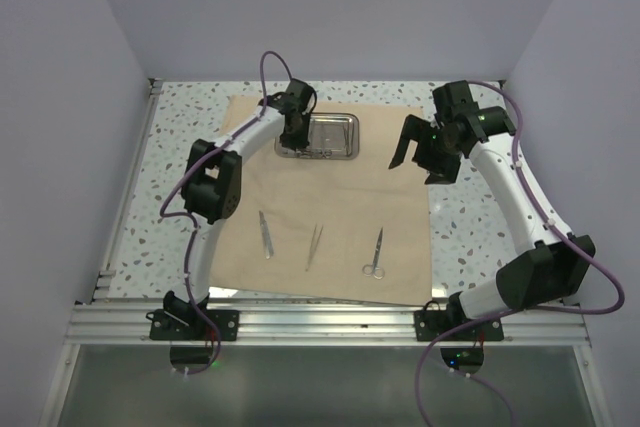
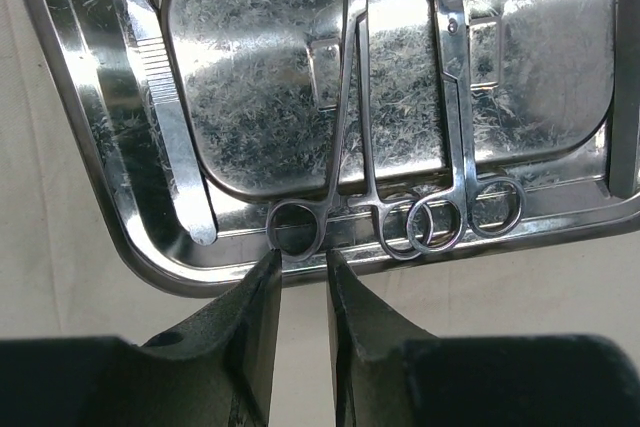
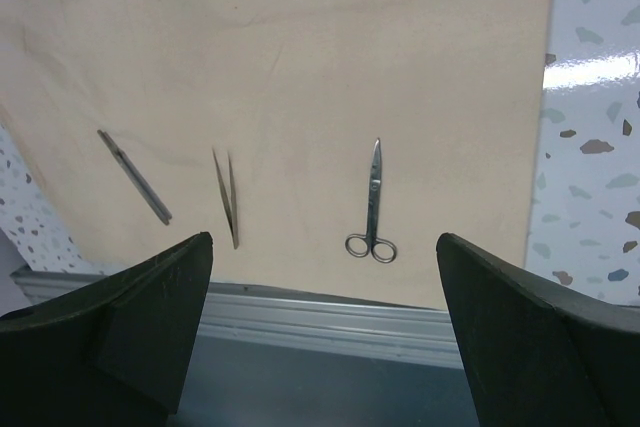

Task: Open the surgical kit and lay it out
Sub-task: Pick up the medical item from the container.

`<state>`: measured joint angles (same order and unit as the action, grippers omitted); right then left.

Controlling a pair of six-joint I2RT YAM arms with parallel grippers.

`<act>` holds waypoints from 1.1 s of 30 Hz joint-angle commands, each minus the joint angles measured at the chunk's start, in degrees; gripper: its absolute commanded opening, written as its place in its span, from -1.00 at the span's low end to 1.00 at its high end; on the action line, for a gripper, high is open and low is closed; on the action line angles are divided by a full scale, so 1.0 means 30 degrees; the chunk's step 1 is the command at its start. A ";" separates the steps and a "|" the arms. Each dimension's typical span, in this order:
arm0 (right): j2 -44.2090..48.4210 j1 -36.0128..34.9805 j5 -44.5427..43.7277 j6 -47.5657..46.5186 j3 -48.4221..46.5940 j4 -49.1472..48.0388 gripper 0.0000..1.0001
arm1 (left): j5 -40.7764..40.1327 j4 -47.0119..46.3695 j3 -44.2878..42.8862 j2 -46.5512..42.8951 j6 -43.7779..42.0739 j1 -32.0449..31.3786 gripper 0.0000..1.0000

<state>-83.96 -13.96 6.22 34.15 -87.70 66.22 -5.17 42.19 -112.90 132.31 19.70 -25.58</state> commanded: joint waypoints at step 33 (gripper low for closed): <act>0.0332 0.0023 0.0270 0.0159 0.0024 -0.0011 0.96 | -0.1060 0.0144 -0.0070 0.2509 -0.0474 -0.0320 -1.00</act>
<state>-83.92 -13.96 6.17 34.54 -87.48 66.35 -7.92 39.51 -114.63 136.42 18.83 -26.39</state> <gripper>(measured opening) 0.982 0.012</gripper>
